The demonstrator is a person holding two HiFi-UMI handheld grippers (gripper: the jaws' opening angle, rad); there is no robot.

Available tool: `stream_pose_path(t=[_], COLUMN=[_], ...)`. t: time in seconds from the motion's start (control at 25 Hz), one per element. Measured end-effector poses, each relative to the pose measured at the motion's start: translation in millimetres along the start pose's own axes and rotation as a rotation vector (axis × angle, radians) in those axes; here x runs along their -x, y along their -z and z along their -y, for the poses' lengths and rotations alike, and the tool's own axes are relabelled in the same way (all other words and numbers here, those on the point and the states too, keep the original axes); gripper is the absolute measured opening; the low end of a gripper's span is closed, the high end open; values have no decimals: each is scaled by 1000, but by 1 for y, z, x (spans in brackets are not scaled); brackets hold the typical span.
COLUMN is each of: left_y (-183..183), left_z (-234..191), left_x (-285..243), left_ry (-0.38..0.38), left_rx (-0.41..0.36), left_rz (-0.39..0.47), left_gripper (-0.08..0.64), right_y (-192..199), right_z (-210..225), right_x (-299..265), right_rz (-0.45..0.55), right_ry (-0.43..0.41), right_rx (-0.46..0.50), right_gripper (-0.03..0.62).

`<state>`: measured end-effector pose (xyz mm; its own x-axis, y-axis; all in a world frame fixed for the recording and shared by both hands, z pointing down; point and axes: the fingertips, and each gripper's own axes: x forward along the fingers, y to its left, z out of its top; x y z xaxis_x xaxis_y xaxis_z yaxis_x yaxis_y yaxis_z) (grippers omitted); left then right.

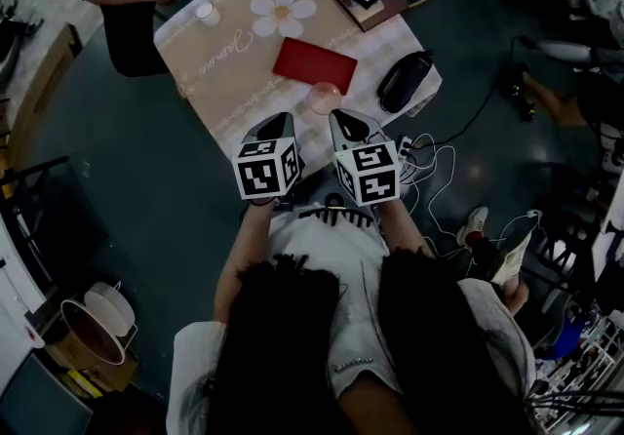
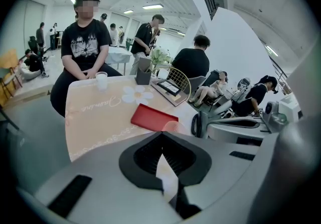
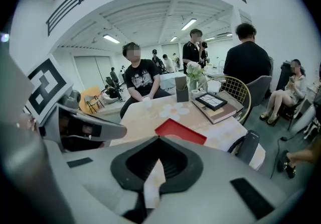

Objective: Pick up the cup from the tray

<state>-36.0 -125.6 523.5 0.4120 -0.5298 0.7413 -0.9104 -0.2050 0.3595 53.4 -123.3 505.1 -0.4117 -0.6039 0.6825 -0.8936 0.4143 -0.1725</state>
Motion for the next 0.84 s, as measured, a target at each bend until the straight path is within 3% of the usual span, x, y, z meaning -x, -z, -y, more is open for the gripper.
stream_pose_path(t=[0.16,0.84], left_y=[3,1], left_z=[6,15], left_x=[8,23], left_ry=[6,66], left_rx=[-44,-80], left_rz=[25,46], left_gripper=[3,3], right_y=[6,21], right_z=[-6,-25], right_x=[4,12], right_rz=[-8,-21], right_ry=[28,79], right_rx=[12,31], right_gripper=[8,8])
